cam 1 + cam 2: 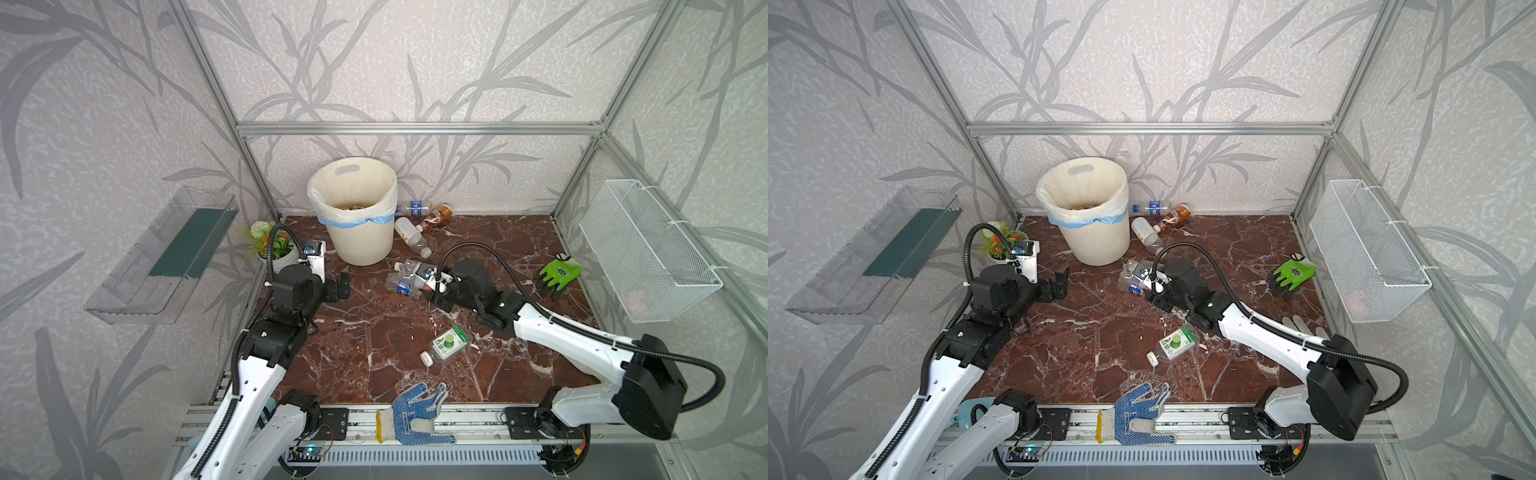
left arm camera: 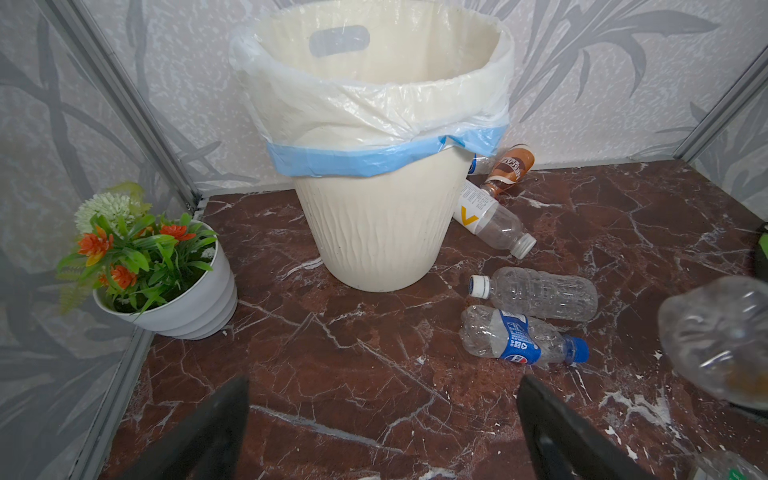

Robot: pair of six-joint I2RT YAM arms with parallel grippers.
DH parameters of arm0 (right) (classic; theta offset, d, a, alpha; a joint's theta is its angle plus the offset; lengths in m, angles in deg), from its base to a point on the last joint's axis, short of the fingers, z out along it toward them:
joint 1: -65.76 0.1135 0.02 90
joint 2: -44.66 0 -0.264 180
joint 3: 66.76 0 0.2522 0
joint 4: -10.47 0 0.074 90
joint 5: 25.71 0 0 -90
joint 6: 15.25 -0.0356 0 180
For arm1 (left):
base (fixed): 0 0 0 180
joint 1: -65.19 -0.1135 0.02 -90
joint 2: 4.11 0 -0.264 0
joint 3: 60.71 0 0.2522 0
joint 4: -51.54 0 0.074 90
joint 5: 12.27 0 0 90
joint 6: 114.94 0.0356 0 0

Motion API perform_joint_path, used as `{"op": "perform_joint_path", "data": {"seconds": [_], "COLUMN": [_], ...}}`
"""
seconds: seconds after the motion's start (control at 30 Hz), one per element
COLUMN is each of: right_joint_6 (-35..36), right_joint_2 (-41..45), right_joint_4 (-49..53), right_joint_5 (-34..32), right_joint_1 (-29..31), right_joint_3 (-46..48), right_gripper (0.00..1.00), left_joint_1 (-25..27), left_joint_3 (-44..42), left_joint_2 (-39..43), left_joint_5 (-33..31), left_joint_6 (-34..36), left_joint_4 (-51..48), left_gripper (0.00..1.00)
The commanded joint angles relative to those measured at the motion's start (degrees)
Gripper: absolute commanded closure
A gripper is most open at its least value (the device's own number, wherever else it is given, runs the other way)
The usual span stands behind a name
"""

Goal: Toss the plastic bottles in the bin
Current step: 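Lift the red-label bottle with the right gripper and carry it over the bin, then open right gripper over the bin while left gripper moves to lime-label bottle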

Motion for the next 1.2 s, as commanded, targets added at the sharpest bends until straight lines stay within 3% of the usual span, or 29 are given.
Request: {"op": "perform_joint_path", "data": {"seconds": [0.0, 0.23, 0.37, 0.43, 0.5, 0.6, 0.67, 0.7, 0.77, 0.87, 0.97, 1.17], "right_joint_6": [-4.28, -6.10, -5.45, -9.39, -16.27, -18.55, -21.57, -22.31, -23.18, -21.88, -21.35, -21.00], "right_joint_2": [5.20, 13.07, 8.33, 1.76, -10.49, -33.28, -43.56, -46.19, -46.87, -41.88, -36.30, -19.62], "right_joint_4": [-15.78, -30.28, -34.52, -26.41, -13.65, 5.56, 14.23, 16.05, 15.57, 9.78, 6.89, -0.41], "right_joint_5": [-2.99, -6.54, -3.13, -1.07, 4.20, 8.40, 11.04, 12.81, 12.97, 12.65, 12.77, 10.55], "right_joint_1": [-0.54, -0.52, -0.81, -1.97, -3.39, -4.01, -5.56, -6.49, -7.10, -7.15, -7.57, -10.08], "right_joint_3": [4.32, 8.76, 0.49, -12.67, -35.66, -73.26, -91.60, -96.06, -95.70, -85.95, -77.68, -53.10], "right_gripper": [0.41, 0.40, 0.40, 0.40, 0.41, 0.37, 0.28, 0.23, 0.12, 0.04, 0.02, 0.02], "left_joint_1": [-0.38, -0.38, -0.38, -0.38, -0.38, -0.29, -0.20, -0.11, -0.08, -0.02, 0.06, 0.78], "left_joint_3": [-1.03, -1.57, -1.53, -1.69, -2.01, -1.93, -1.69, -1.73, -1.13, -3.60, -6.46, -3.64], "left_joint_2": [0.98, 2.08, 2.51, 2.98, 3.47, 4.47, 5.80, 6.75, 8.62, 11.54, 12.59, 8.20], "left_joint_5": [3.98, 6.26, 6.80, 6.97, 7.14, 5.90, 5.12, 5.25, 6.59, 7.63, 9.18, 14.61], "left_joint_6": [0.47, 1.09, 1.28, 1.27, 1.68, 1.85, 2.24, 2.55, 0.64, -2.53, -3.39, -3.00], "left_joint_4": [1.95, 2.89, 3.12, 3.10, 3.35, 2.54, 1.45, 0.93, -1.20, -2.47, -1.49, -0.50], "left_gripper": [0.01, 0.01, 0.01, 0.01, 0.01, 0.01, 0.01, 0.01, 0.01, 0.01, 0.01, 0.01]}}
